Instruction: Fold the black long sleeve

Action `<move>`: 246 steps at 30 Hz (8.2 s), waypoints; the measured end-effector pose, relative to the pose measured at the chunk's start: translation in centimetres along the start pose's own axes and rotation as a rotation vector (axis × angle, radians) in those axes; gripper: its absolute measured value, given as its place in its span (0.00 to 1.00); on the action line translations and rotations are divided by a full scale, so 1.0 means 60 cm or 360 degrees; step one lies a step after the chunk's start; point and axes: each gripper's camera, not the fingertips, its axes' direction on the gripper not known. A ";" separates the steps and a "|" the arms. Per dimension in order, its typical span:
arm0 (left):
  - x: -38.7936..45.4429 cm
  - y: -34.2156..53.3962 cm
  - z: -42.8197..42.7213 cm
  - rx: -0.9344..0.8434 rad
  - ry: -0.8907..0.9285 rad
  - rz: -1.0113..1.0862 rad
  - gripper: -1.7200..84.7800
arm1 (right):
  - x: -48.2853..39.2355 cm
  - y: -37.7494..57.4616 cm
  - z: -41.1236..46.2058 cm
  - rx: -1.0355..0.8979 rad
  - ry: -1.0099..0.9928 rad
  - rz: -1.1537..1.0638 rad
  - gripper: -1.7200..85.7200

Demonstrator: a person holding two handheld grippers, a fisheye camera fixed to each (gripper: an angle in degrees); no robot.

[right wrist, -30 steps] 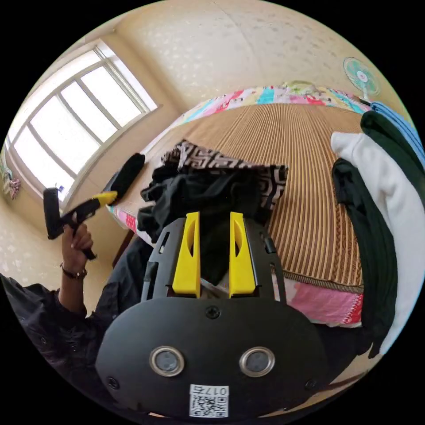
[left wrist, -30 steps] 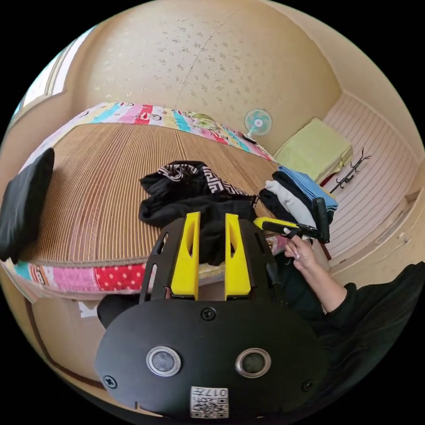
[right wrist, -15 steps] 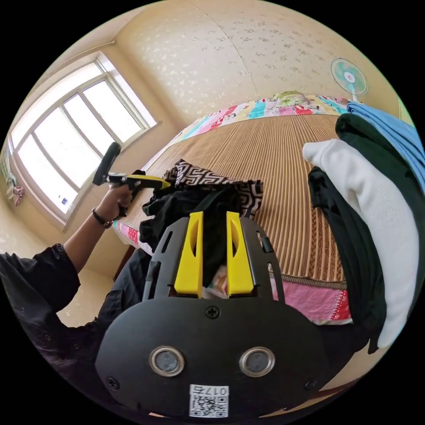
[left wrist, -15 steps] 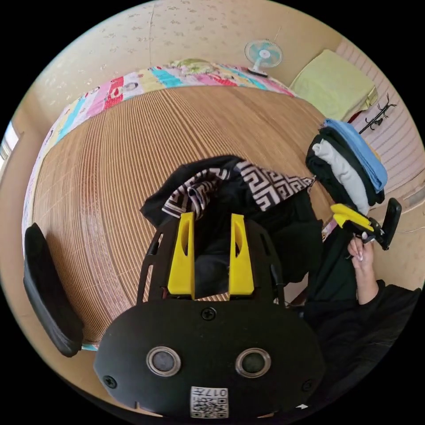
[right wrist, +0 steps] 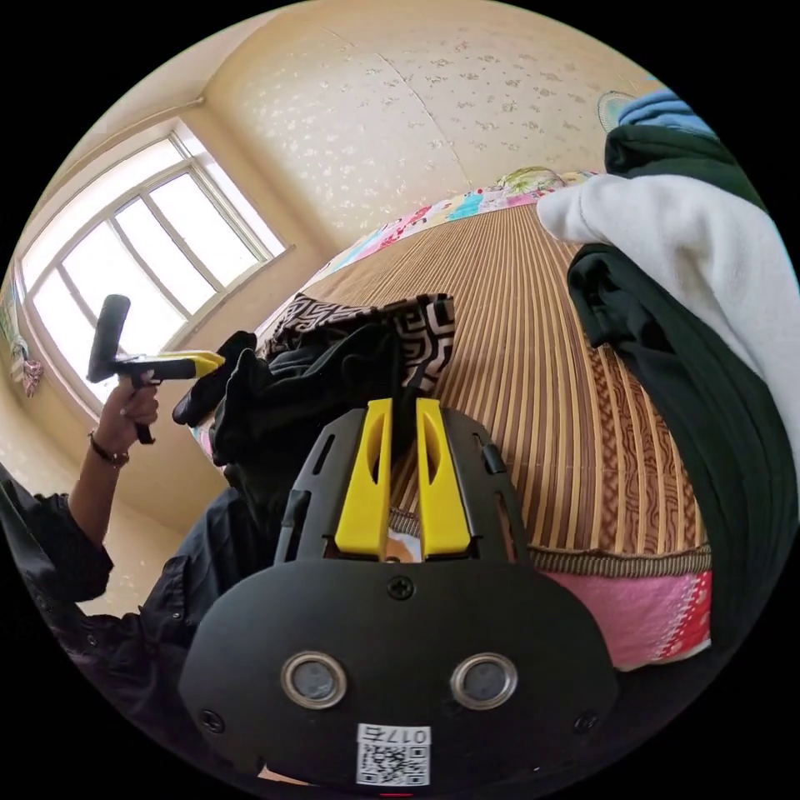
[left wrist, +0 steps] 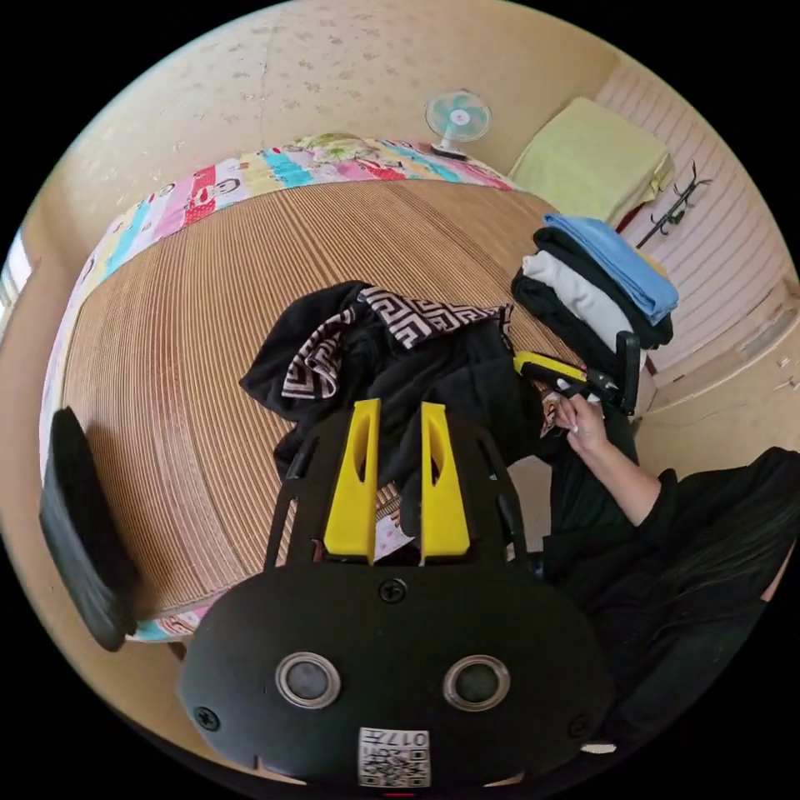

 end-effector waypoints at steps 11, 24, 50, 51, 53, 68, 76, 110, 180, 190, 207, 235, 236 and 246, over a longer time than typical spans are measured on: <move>0.082 -0.304 0.203 -0.0556 -0.0249 0.0447 0.11 | 0.009 0.024 -0.028 0.0148 -0.0007 -0.0044 0.05; -0.032 -0.420 0.277 -0.0511 -0.0377 0.0134 0.16 | 0.036 0.032 -0.065 0.0170 -0.0100 0.0076 0.05; 0.230 -0.107 -0.336 0.0908 -0.0217 0.0245 0.02 | -0.069 0.109 -0.372 0.0681 -0.0616 -0.0220 0.04; 0.234 -0.092 -0.355 0.0945 -0.0186 0.0256 0.02 | -0.073 0.107 -0.387 0.0716 -0.0648 -0.0221 0.04; 0.252 -0.036 -0.422 0.1060 -0.0200 0.0267 0.02 | -0.089 0.089 -0.445 0.0816 -0.0718 -0.0198 0.03; 0.342 0.246 -0.687 0.1576 -0.0167 0.0362 0.02 | -0.314 -0.017 -0.715 0.1382 -0.0394 -0.0458 0.03; 0.347 0.317 -0.861 0.1832 -0.0181 0.0385 0.02 | -0.515 -0.115 -0.790 0.1571 -0.0093 -0.0835 0.03; -0.045 0.052 -0.021 0.0210 0.0141 -0.0629 0.12 | -0.118 -0.066 0.115 -0.0380 0.0132 0.0153 0.16; -0.512 1.004 -0.579 0.1481 0.0681 -0.2410 0.21 | -0.133 -0.010 -0.020 -0.0959 -0.0135 -0.0192 0.10; -0.517 0.997 -0.432 0.2072 0.1450 -0.2613 0.04 | -0.141 -0.065 -0.032 -0.0744 -0.0144 -0.0352 0.09; -0.261 0.345 -0.711 0.1550 0.0215 -0.0679 0.02 | -0.116 0.022 0.054 -0.0441 -0.0316 -0.0270 0.04; -0.074 0.236 -0.096 0.0254 -0.0396 -0.0930 0.05 | -0.133 -0.050 -0.055 -0.0216 -0.0147 -0.0156 0.04; -0.089 0.229 -0.092 0.0232 -0.0394 -0.0930 0.04 | -0.120 -0.053 -0.060 -0.0226 0.0073 -0.0084 0.04; -0.197 0.235 -0.080 0.0246 -0.0394 -0.1087 0.06 | -0.172 -0.010 -0.040 -0.0450 0.0026 0.0038 0.05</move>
